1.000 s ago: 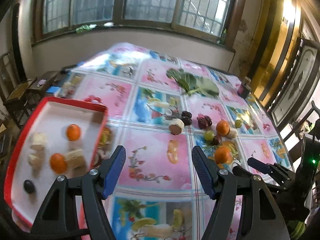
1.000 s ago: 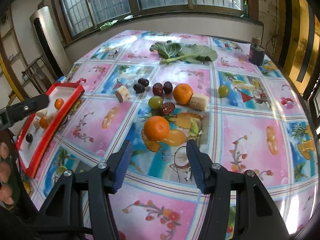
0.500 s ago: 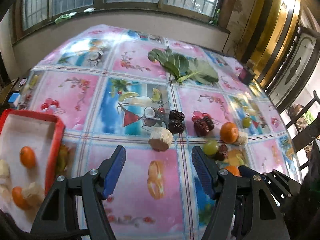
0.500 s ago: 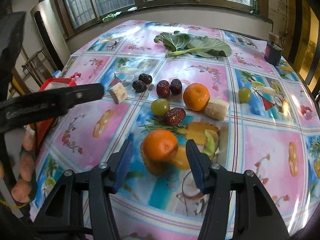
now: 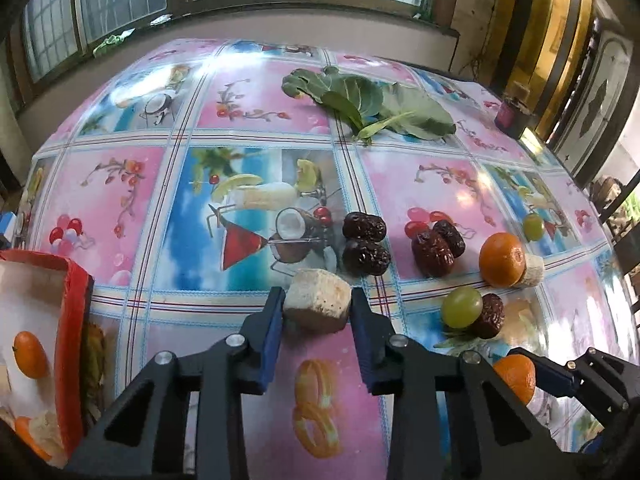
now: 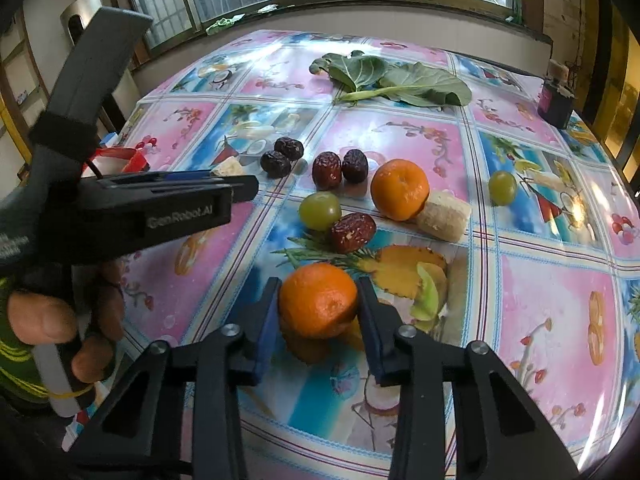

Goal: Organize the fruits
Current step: 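Move both tools back to the fruit and grasp a chunk and an orange, then carry the sugarcane chunk with the left tool while the right tool carries the orange over the tray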

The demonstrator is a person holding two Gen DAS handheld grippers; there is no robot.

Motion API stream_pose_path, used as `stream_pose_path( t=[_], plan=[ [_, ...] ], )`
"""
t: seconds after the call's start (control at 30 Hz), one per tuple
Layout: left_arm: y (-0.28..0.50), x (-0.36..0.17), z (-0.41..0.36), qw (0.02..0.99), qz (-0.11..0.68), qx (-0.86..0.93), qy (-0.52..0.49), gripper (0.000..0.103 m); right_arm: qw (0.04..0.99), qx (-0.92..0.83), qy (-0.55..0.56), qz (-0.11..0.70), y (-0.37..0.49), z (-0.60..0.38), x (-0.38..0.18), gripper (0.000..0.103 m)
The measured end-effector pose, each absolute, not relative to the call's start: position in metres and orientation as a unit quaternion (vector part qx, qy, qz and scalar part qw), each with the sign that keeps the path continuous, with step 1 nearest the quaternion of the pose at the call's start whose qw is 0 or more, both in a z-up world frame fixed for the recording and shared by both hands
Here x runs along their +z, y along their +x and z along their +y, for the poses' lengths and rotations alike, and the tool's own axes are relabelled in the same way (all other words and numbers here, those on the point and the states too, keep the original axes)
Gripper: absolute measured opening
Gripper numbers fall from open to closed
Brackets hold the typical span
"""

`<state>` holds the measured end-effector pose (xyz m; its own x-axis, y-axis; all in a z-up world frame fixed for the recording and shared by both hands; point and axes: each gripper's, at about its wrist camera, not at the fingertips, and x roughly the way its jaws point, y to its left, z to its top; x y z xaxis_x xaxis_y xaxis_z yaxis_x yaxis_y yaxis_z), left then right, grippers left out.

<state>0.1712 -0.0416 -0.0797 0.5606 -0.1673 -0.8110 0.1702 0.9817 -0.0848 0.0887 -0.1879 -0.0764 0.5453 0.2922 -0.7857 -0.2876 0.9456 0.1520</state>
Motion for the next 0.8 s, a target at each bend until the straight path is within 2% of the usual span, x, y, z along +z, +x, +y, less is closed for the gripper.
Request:
stream_pose_path(
  t=[0.23,0.57,0.8],
  plan=[
    [0.145,-0.058,-0.037,0.892,0.444,-0.084,0.004,0.032,0.885,0.168,0.016,0.435,0.073,-0.195,-0.062,0.039],
    [0.065,-0.015,-0.024,0.919,0.391,-0.027,0.041,0.032,0.891,0.174,0.013,0.419,0.036,-0.191,-0.042,0.039],
    [0.019,0.010,0.001,0.934,0.355,-0.017,0.026,0.032,0.894,0.182,-0.001,0.411,0.013,-0.177,-0.032,0.039]
  ],
)
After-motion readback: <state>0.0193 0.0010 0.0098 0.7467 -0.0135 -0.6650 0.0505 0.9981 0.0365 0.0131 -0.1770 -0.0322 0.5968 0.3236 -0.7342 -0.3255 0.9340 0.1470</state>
